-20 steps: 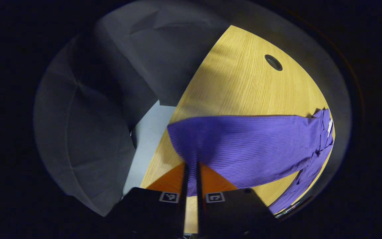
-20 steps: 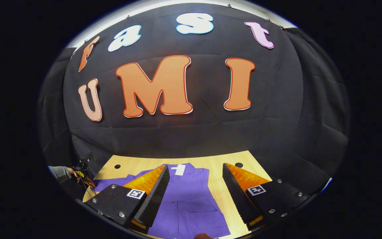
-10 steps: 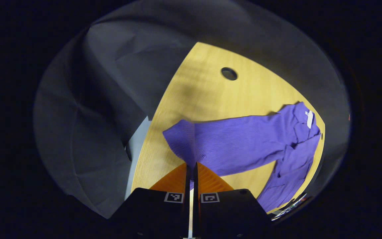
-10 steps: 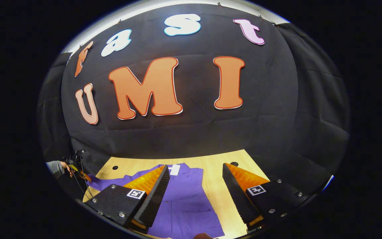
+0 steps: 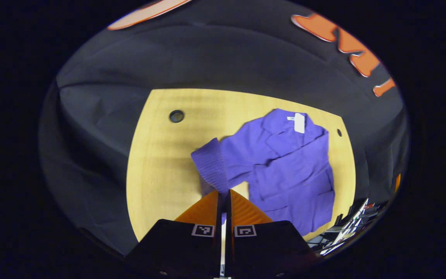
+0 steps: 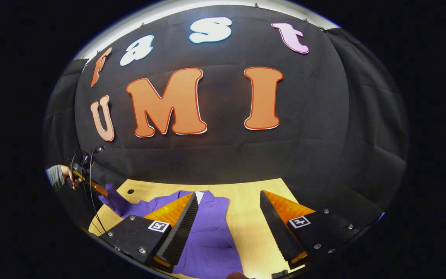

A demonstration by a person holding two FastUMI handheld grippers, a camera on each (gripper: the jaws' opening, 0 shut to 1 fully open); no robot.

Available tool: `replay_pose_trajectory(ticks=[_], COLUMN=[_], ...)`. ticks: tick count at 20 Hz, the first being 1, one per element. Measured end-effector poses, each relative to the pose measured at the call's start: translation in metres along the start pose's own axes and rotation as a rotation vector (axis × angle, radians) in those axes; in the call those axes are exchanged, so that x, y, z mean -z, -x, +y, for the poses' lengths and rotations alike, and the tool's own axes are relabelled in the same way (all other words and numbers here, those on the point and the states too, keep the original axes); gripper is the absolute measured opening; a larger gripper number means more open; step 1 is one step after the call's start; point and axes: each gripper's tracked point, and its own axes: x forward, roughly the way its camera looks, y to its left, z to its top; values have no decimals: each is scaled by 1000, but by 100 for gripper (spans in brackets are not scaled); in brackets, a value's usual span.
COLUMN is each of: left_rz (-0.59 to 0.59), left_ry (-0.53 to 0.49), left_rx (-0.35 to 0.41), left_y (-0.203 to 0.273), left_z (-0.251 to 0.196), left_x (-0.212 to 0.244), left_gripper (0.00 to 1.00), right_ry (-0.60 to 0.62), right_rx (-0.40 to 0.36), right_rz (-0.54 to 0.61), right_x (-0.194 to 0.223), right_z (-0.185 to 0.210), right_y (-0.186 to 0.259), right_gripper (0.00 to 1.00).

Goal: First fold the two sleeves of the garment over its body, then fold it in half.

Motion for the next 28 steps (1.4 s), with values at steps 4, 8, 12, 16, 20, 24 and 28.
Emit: replay_pose_trajectory(ticks=[4, 8, 12, 16, 20, 24, 28], left_rz=[-16, -25, -15, -5, -21, -73, -116], left_ry=[-99, -180, -251, -326, -363, -373, -328], left_rx=[57, 108, 156, 183, 199, 215, 166], left_y=[0, -11, -30, -56, -78, -78, -68], left_z=[-85, -185, -272, -346, -392, -398, -362], left_x=[-15, -32, -45, -56, -62, -55, -35], left_gripper=[5, 5, 5, 5, 10, 65, 88], right_ry=[-10, -31, -52, -67, -77, -61, -45], right_rx=[-7, -28, -24, -15, -19, -34, -54], right_rz=[-10, 5, 13, 31, 60, 101, 155], right_x=[4, 17, 28, 42, 56, 76, 101], right_z=[-18, -34, -58, -81, -94, -93, -83], right_y=[1, 0, -5, -12, -19, -28, -39], right_gripper=[96, 96, 96, 96, 96, 96, 95])
